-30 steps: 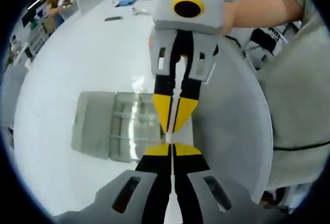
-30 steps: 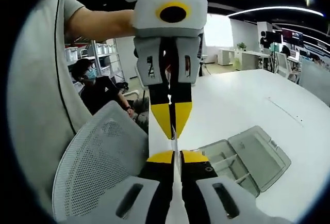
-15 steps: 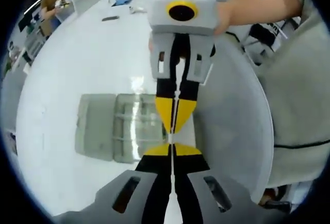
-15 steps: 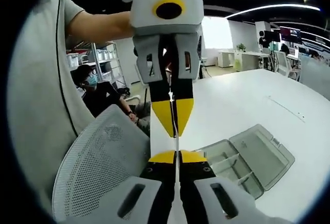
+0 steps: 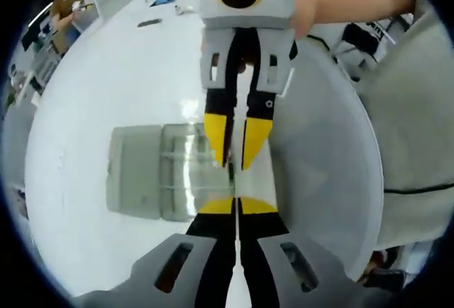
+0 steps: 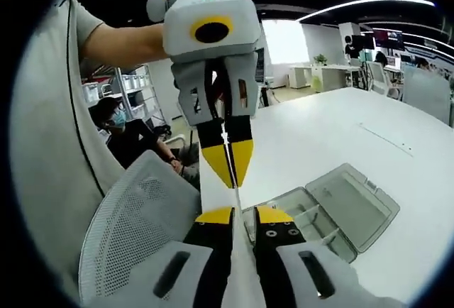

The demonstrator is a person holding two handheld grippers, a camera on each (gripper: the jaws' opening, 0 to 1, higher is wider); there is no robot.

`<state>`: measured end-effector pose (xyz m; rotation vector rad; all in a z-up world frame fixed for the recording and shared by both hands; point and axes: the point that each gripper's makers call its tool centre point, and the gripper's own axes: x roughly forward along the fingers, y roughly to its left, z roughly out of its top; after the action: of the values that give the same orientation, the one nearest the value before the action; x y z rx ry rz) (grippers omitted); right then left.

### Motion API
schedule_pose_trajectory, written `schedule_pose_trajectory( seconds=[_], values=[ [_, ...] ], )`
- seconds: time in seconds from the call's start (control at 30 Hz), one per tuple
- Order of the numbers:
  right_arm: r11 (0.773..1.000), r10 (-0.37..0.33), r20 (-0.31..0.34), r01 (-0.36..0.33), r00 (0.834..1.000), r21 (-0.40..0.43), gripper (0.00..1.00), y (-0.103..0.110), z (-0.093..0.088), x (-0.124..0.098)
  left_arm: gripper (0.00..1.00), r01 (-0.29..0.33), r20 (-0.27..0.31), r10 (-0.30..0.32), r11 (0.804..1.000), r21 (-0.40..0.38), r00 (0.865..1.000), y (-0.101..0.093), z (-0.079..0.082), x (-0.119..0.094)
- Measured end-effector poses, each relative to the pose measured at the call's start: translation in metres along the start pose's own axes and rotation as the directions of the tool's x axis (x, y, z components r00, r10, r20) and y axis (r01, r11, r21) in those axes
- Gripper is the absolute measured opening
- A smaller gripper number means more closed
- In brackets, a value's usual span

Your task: Insert the divider into the dual guide fixture by aligning both edges with the guide slots and pushing it downward to the bottom, including one-sided entry, uneven engagement, binding, and posture correction.

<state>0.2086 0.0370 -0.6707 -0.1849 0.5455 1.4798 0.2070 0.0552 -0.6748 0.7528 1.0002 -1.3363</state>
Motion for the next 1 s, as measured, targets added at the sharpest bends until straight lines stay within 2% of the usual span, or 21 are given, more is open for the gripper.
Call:
schedule_pose_trajectory(
  seconds=[0.2, 0.27, 0.5, 0.57, 1.0],
  values=[
    [1.000, -0.021, -0.010, 0.021, 1.000, -0.012, 0.11, -0.004, -0.003, -0.005, 0.00, -0.009, -0.027, 0.009, 1.000, -0.016, 1.000, 0.009, -0.007, 0.002],
    [0.999, -0.032, -0.021, 0.033, 0.999, 0.004, 0.15, -0.006, -0.006, -0.006, 0.00, -0.019, -0.036, 0.018, 1.000, -0.024, 0.999, 0.013, -0.009, 0.003],
    [0.998, -0.056, -0.034, 0.056, 0.998, -0.008, 0.19, -0.008, -0.010, -0.011, 0.00, -0.043, -0.078, 0.040, 0.998, -0.042, 0.996, 0.021, -0.016, 0.007],
    [0.997, -0.074, -0.062, 0.073, 0.995, -0.027, 0.22, -0.010, -0.014, -0.012, 0.00, -0.051, -0.084, 0.047, 0.997, -0.051, 0.995, 0.024, -0.017, 0.007],
    [0.990, -0.138, -0.124, 0.135, 0.983, -0.033, 0.38, -0.017, -0.026, -0.019, 0.00, -0.074, -0.094, 0.067, 0.995, -0.070, 0.993, 0.036, -0.015, 0.014]
  ],
)
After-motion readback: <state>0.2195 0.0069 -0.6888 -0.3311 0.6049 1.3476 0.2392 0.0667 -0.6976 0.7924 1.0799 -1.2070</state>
